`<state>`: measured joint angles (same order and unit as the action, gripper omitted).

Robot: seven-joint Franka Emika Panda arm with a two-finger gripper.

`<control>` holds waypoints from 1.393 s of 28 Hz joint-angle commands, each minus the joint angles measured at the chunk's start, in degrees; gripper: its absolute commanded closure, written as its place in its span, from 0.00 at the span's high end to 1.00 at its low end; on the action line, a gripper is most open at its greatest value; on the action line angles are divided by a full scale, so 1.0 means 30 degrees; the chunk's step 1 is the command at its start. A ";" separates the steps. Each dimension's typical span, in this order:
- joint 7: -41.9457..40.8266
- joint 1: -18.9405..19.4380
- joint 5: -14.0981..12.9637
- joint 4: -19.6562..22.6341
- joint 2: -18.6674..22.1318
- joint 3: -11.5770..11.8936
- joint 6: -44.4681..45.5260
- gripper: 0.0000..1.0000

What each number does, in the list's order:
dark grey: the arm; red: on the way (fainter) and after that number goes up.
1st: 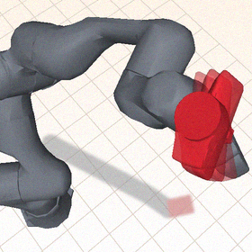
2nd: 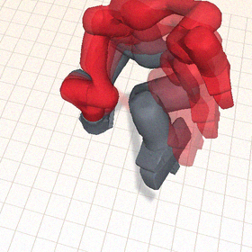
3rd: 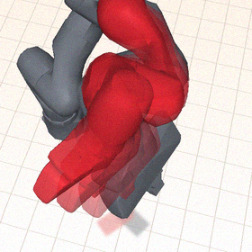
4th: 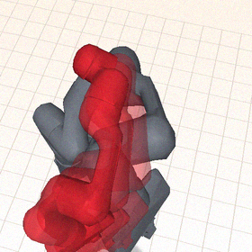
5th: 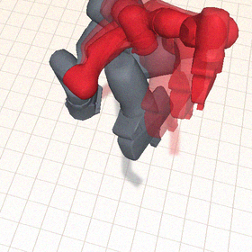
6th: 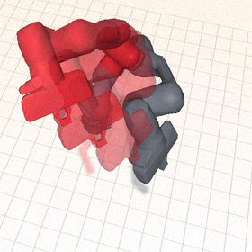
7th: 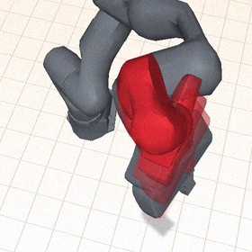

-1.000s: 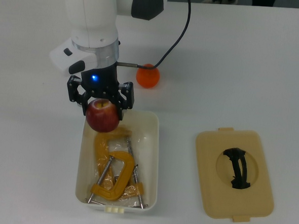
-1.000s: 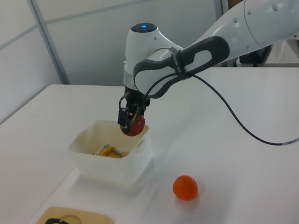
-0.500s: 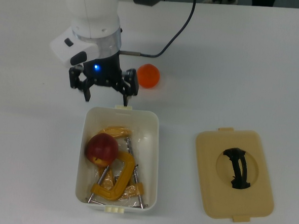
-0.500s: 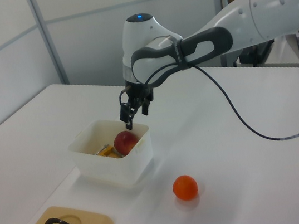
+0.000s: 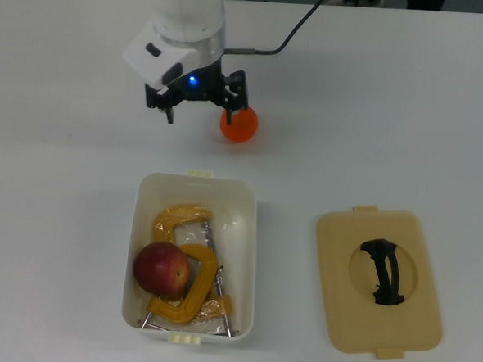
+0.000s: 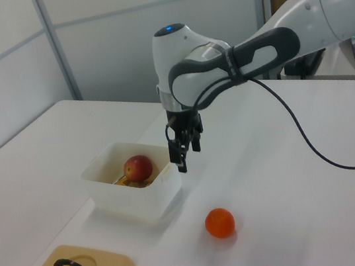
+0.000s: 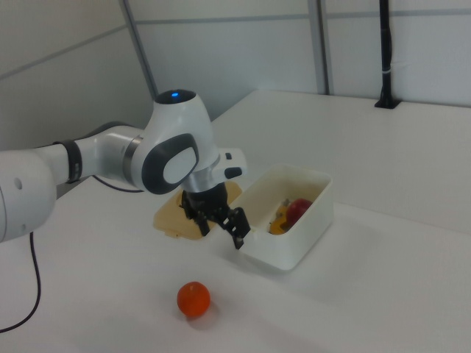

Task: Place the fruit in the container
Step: 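Move the open gripper over the orange and lower onto it, then close the gripper on the orange and lift it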

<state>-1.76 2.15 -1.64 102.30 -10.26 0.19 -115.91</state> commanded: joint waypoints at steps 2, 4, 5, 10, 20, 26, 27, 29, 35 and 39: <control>-0.0467 0.0690 0.1100 0.2810 0.1370 -0.0356 -0.0825 1.00; -0.0467 0.1011 0.1539 0.3425 0.1400 -0.0444 -0.1148 1.00; -0.0467 0.1187 0.1832 0.3631 0.1400 -0.0531 -0.1236 1.00; -0.0438 0.1423 0.3181 0.4598 0.1312 -0.0913 -0.1442 1.00; -0.0437 0.1686 0.3973 0.4922 0.0668 -0.1206 -0.1472 1.00; -0.0262 0.2126 0.4413 0.4893 0.0199 -0.1265 -0.1471 1.00; -0.0262 0.2184 0.4413 0.4893 0.0141 -0.1265 -0.1443 1.00; -0.0262 0.2273 0.4442 0.4893 0.0052 -0.1294 -0.1442 1.00; -0.0203 0.2566 0.4764 0.4717 -0.0796 -0.1265 -0.1442 1.00; -0.0145 0.2595 0.5144 0.4687 -0.1119 -0.1294 -0.1442 1.00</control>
<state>-2.04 9.48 11.76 116.06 -12.26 -3.88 -118.57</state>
